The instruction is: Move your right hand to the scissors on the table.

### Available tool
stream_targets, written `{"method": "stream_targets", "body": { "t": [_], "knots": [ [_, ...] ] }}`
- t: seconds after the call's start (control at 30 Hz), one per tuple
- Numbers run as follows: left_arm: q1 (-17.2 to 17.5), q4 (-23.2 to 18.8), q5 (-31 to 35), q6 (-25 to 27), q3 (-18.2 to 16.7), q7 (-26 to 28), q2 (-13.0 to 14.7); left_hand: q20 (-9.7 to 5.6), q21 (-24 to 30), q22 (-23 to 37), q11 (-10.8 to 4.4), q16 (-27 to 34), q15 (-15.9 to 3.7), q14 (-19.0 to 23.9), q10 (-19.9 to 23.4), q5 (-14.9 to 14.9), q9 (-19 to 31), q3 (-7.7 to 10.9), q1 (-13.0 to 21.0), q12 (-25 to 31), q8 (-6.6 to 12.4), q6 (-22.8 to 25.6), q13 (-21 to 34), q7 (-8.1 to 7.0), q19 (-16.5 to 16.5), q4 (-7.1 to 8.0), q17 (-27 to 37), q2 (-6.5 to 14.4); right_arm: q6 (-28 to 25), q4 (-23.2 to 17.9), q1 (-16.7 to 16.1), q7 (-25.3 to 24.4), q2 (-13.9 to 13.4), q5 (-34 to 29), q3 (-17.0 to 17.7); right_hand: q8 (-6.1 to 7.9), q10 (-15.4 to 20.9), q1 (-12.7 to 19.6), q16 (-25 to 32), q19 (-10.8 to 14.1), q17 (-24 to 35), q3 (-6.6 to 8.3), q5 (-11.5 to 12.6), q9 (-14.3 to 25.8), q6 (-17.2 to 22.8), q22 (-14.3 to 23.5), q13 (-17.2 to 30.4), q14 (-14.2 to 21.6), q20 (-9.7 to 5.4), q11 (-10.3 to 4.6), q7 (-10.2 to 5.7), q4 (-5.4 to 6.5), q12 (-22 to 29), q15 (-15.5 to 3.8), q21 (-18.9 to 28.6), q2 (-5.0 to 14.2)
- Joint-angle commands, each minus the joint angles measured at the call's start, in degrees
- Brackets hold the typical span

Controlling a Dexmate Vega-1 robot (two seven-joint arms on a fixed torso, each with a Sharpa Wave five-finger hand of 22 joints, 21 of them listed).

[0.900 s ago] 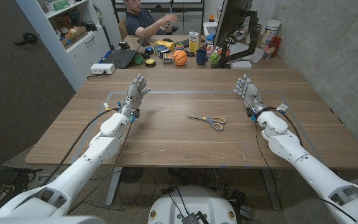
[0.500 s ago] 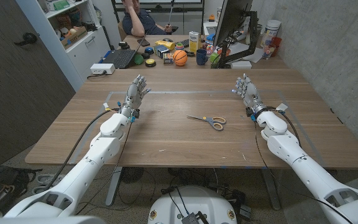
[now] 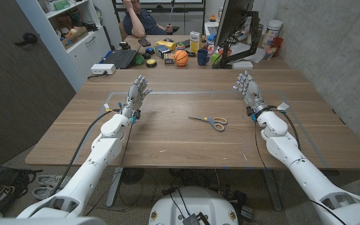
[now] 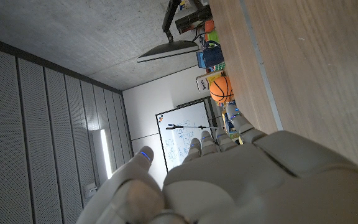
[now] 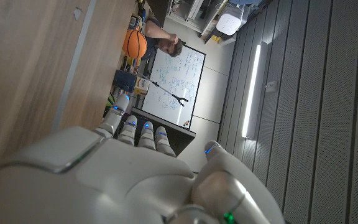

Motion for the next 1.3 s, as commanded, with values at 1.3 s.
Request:
{"method": "stream_targets", "body": {
  "t": [1.3],
  "knots": [
    [0.11,0.99,8.25,3.07,-6.36,-5.54,-5.91,0.08,-0.97,0.16,0.00,-0.03,-0.09,-0.30,-0.76,0.65,0.32,-0.21,-0.04,0.13,0.34,-0.57,0.28,0.04,-0.02,0.14,0.20,1.69,-2.16,-18.08,-2.75,-20.01,-6.73,-52.53,-2.34,0.49,-3.47,0.71,-3.06,-5.98,-0.03,-2.63,-0.49,0.23,-0.80,0.08,0.06,-3.32,5.82,-2.61,-4.42,-2.12,-0.11,0.78,-5.59,-2.34]
  ]
}}
